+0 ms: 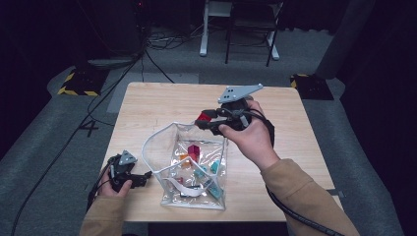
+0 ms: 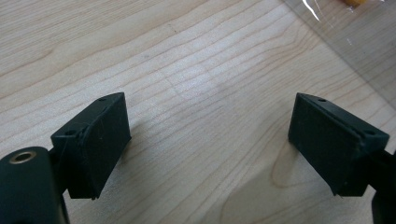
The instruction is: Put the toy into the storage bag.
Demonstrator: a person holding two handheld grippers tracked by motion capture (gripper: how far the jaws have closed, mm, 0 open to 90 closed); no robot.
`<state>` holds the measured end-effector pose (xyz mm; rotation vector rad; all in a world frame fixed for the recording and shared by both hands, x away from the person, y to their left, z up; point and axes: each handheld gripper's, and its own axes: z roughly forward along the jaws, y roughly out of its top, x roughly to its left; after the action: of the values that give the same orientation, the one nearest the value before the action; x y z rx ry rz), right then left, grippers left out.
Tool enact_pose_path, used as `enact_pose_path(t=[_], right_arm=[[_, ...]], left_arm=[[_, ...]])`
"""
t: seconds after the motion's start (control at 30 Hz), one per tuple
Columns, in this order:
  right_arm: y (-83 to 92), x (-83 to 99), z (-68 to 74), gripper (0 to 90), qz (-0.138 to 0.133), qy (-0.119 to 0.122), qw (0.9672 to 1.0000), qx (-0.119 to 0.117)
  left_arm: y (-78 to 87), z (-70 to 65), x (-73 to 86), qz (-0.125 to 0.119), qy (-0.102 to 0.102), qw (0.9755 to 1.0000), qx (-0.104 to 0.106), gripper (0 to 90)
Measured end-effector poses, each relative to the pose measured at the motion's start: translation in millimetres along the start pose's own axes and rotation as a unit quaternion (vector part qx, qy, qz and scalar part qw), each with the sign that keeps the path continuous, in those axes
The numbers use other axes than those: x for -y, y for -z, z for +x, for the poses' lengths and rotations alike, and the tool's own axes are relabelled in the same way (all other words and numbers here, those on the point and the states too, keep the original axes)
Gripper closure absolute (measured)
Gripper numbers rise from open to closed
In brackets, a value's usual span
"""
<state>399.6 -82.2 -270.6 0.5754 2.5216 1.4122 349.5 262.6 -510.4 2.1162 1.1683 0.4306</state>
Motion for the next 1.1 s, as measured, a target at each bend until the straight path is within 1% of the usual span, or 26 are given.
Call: enact_pose_path(t=[0.23,0.4,0.63,0.83,1.1], right_arm=[[-14.0,-0.6,1.2,59.2,0.008,-0.001,0.9999,-0.007],[-22.7,1.1,0.9,59.1,0.016,-0.007,0.9998,-0.011],[-35.5,7.9,0.8,59.2,0.036,-0.011,0.9991,-0.018],[-45.1,17.5,1.4,59.2,0.057,-0.013,0.998,-0.022],[-49.7,25.9,1.7,59.1,0.079,-0.015,0.9964,-0.024]], left_arm=[[-0.1,0.2,-0.2,0.001,0.0,1.0,0.0,13.0],[-0.1,0.2,-0.2,0.001,0.0,1.0,0.0,13.1],[-0.1,0.2,-0.2,0.001,0.0,1.0,0.0,13.0],[-0.1,0.1,-0.2,0.001,0.0,1.0,0.0,13.0],[-0.1,0.1,-0.2,0.001,0.0,1.0,0.0,13.0]])
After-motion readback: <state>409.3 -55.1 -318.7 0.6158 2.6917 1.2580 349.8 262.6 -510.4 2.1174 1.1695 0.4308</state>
